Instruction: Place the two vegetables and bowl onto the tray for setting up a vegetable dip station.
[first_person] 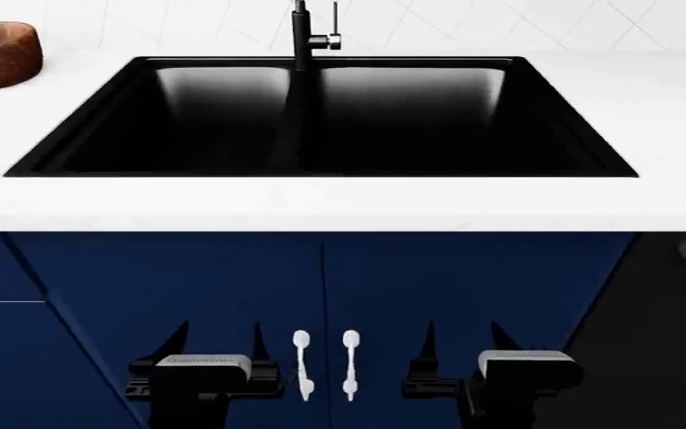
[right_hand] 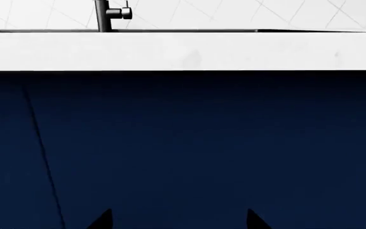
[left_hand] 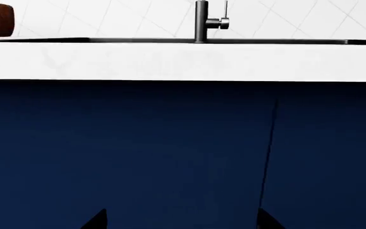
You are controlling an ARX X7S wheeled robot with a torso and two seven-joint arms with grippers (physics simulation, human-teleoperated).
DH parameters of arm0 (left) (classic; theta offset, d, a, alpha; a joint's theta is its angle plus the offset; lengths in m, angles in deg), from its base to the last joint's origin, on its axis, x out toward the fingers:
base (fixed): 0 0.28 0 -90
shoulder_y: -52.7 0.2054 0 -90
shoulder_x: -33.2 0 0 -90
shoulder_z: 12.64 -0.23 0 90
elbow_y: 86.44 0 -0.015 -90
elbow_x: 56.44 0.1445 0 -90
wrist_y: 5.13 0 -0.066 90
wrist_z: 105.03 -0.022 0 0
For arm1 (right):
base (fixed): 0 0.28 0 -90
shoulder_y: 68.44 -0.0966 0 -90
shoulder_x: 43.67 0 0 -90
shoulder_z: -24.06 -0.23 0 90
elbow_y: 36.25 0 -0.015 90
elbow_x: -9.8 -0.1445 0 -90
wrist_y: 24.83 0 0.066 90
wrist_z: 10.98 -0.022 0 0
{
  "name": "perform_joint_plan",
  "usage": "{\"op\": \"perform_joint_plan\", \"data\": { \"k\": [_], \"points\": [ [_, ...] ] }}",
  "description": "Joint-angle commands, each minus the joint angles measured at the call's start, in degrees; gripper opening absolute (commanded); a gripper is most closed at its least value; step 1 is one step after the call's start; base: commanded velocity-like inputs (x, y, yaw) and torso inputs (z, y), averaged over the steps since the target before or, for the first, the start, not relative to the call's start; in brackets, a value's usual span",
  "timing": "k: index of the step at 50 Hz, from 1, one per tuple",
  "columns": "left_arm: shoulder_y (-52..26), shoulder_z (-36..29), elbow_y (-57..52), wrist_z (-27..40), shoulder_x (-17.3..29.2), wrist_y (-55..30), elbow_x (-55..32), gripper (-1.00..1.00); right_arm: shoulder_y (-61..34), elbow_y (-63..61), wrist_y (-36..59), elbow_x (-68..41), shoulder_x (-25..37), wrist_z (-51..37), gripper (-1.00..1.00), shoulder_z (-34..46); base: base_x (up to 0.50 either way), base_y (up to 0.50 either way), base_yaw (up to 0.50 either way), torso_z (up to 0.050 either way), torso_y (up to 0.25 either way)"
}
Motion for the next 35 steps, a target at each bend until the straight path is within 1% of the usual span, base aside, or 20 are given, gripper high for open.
{"op": "perform_joint_plan", "data": {
  "k": [1,17,35],
  "points": [
    [-0.19,-0.85,0.18,0.99,0.77,0.22,-0.96,1.0,-0.27,0.02,0.47,-0.49,0.8,-1.15,1.0,1.11,0.0,0.5,0.0,0.0,0.0],
    [-0.54,-1.85,1.03,2.06,1.75,1.0,-2.07,1.0,-0.3,-0.23,0.57,-1.66,1.79,-2.29,1.0,2.26,0.0,0.5,0.0,0.0,0.0],
    [0.22,-2.97,-1.61,3.51,2.69,-0.48,-3.0,1.0,-0.48,-0.61,0.96,-2.4,2.66,-3.52,1.0,3.46,0.0,0.5,0.0,0.0,0.0]
  ]
}}
